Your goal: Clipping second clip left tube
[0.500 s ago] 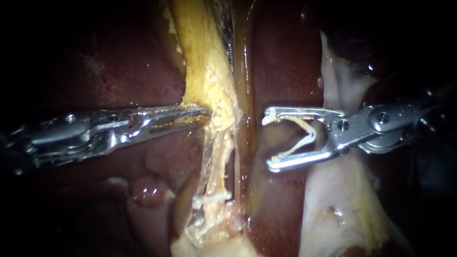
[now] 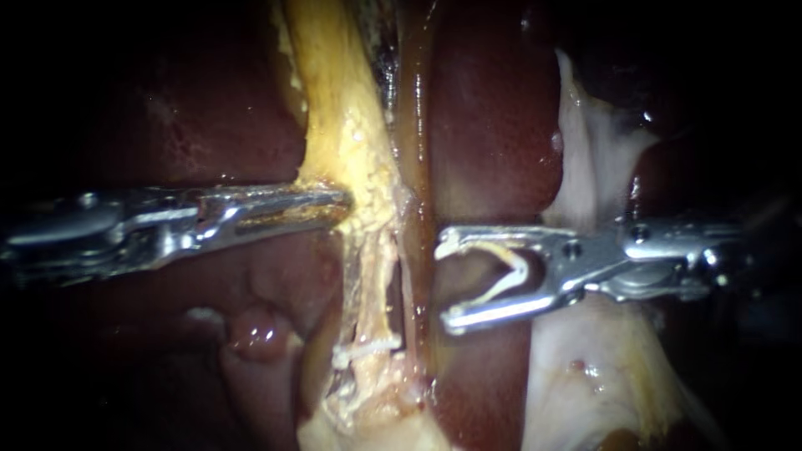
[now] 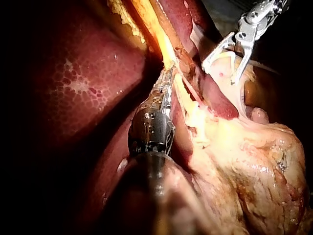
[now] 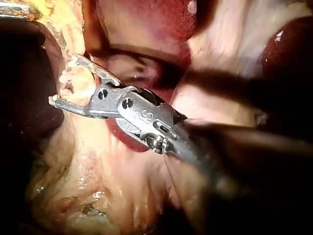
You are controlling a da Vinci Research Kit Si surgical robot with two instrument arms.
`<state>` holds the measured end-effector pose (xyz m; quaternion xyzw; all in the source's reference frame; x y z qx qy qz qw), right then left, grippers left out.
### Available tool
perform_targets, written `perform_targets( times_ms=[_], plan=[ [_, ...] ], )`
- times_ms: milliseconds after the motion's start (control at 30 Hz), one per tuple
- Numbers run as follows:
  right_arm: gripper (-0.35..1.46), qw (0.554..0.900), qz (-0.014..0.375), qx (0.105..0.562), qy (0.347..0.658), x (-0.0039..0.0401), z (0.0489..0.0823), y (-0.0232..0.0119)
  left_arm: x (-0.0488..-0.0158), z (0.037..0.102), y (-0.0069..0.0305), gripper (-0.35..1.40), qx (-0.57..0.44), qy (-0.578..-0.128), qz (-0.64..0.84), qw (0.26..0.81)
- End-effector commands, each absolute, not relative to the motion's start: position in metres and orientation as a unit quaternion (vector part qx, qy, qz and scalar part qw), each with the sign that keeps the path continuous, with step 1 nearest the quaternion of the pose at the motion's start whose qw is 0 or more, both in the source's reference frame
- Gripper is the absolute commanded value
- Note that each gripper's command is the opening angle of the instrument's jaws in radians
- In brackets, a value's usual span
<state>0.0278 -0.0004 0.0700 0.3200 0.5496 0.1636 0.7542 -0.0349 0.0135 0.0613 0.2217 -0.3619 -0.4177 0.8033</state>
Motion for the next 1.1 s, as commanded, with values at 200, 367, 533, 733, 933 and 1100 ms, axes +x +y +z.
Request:
perform_targets(
  times_ms=[200, 367, 533, 733, 933, 1100],
  plan=[
    [0.58, 0.767, 0.165, 0.331, 0.524, 0.0305, 0.0748, -0.0024, -0.0345, 0.0595, 0.0136, -0.35, 0.214, -0.367, -0.418, 0.803],
    [0.58, 0.775, 0.165, 0.33, 0.514, 0.0308, 0.0773, -0.0022, -0.0345, 0.0587, 0.0133, -0.35, 0.211, -0.369, -0.415, 0.804],
    [0.57, 0.775, 0.166, 0.33, 0.513, 0.0307, 0.0782, -0.0015, -0.0345, 0.0579, 0.0131, -0.35, 0.21, -0.37, -0.414, 0.804],
    [0.57, 0.777, 0.166, 0.327, 0.512, 0.0315, 0.0784, -0.0018, -0.0345, 0.0576, 0.013, -0.35, 0.21, -0.37, -0.415, 0.804],
    [0.57, 0.763, 0.157, 0.346, 0.522, 0.0324, 0.0781, -0.0021, -0.0346, 0.0575, 0.013, -0.35, 0.209, -0.37, -0.415, 0.804],
    [0.55, 0.743, 0.15, 0.373, 0.535, 0.0335, 0.0771, -0.0025, -0.0346, 0.0576, 0.013, -0.35, 0.209, -0.37, -0.415, 0.804]
  ],
)
